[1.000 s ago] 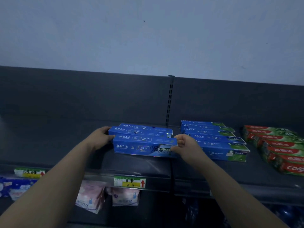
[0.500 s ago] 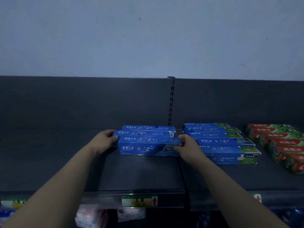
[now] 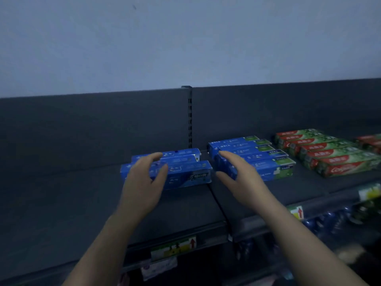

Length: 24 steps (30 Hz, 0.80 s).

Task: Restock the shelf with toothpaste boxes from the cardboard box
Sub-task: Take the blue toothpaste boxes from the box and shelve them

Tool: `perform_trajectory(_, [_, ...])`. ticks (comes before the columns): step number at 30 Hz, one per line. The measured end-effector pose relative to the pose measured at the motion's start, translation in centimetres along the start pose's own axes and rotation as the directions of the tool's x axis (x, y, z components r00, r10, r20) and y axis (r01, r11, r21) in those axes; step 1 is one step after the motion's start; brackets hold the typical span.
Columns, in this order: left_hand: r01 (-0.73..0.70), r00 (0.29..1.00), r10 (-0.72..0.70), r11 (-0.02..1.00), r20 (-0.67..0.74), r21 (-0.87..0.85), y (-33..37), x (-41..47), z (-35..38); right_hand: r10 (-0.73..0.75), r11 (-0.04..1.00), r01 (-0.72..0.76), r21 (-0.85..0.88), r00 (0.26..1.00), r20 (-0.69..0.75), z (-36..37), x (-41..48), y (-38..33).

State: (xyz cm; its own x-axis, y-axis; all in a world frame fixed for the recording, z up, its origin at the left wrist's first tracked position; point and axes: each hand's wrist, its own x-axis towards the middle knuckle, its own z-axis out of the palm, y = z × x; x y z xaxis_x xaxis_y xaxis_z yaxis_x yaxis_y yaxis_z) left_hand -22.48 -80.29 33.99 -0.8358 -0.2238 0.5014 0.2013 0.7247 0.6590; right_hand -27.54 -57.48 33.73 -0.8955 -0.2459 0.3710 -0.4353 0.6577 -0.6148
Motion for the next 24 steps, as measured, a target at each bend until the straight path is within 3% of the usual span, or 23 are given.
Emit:
perform_trajectory(7, [-0.204, 0.946, 0.237, 0.966, 0.219, -0.161, 6.6, -3.4, 6.3, 0.020, 0.988, -0.036, -0.152, 0.994, -0.108, -5.5, -7.6, 3.0])
perform_trajectory(13, [-0.273, 0.830, 0.395, 0.903, 0.394, -0.331, 13.8, -8.5, 13.3, 0.249, 0.921, -0.302, -0.245, 0.942, -0.224, -11.9, -18.0, 7.3])
perform_trajectory(19, [-0.221, 0.633, 0.482, 0.863, 0.606, -0.455, 21.4, -17.8, 21.0, 0.566, 0.754, -0.628, -0.191, 0.770, -0.295, -18.5, -32.5, 11.4])
perform_trajectory(24, [-0.199, 0.443, 0.510, 0.858, 0.737, -0.474, 27.9, -27.7, 27.0, 0.751, 0.564, -0.820, -0.098, 0.559, -0.351, -23.3, -45.1, 14.3])
